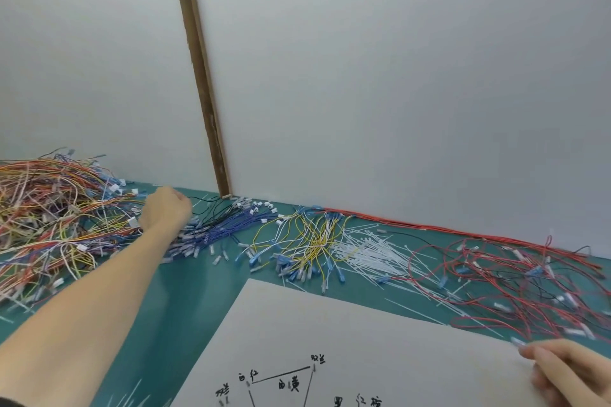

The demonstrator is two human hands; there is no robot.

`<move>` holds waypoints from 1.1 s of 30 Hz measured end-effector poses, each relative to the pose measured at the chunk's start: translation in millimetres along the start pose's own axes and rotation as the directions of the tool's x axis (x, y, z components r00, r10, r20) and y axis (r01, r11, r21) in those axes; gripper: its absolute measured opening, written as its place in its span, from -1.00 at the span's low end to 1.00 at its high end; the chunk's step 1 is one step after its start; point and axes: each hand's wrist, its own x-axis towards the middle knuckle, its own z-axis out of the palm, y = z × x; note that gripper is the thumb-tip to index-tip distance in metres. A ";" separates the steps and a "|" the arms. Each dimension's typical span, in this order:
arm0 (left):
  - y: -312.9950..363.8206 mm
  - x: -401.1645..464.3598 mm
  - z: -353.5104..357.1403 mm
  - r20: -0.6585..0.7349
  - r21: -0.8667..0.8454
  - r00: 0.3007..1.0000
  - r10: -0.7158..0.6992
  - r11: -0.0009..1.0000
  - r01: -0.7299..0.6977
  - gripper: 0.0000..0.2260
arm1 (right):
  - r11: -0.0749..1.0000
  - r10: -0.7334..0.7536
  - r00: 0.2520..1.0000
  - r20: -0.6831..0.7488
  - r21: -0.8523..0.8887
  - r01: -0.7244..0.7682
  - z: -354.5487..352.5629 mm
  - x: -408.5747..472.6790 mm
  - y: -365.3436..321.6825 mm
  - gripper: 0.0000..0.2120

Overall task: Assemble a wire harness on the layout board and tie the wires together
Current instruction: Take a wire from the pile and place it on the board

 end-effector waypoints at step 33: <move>74.1 -91.1 -48.7 0.122 -0.760 0.986 -0.115 0.628 0.167 -0.78 | 0.998 0.017 1.000 -0.015 -0.054 -0.018 -9.3 -6.3 -33.0 -0.65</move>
